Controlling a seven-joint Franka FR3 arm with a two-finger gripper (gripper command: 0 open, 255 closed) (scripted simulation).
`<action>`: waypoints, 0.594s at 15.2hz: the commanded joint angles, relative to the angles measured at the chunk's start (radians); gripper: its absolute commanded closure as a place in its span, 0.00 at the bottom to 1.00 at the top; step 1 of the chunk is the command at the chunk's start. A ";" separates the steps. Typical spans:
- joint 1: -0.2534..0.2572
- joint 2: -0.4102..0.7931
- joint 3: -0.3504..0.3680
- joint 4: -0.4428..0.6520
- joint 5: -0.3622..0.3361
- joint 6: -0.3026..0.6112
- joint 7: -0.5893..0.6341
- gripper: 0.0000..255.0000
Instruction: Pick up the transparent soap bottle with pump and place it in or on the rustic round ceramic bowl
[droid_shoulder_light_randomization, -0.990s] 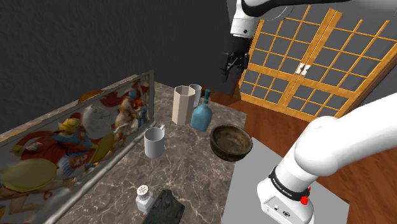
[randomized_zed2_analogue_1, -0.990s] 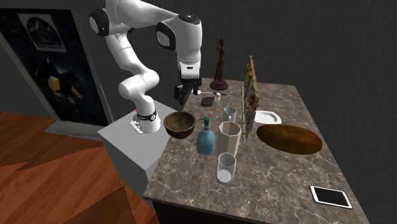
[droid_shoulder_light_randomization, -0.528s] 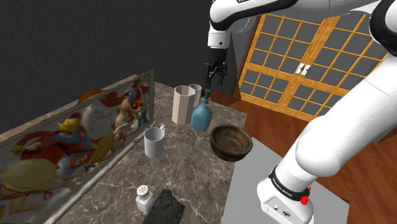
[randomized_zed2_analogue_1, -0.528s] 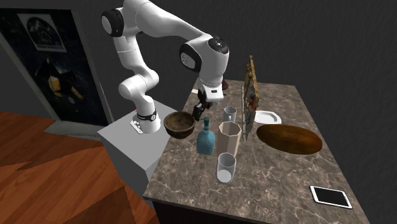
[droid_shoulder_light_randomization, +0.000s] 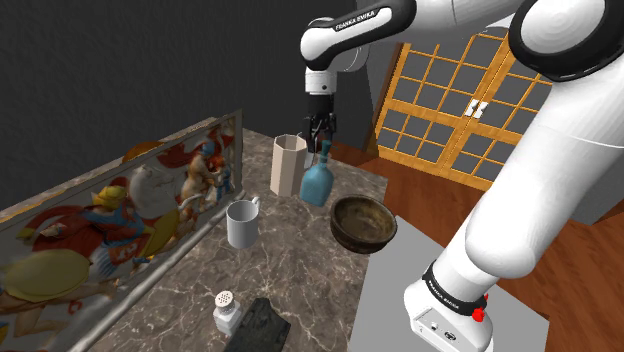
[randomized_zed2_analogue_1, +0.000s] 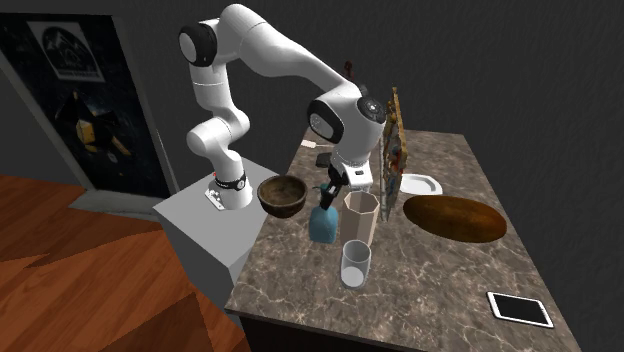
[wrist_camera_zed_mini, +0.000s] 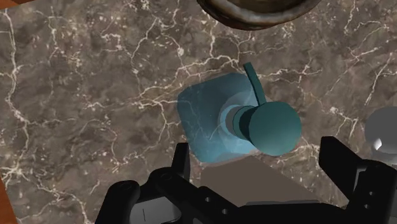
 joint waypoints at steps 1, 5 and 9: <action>0.000 0.001 0.000 -0.026 0.001 0.026 -0.003 0.00; 0.002 0.003 0.002 -0.072 0.003 0.074 -0.004 0.00; 0.002 0.003 0.002 -0.072 0.003 0.074 -0.004 0.00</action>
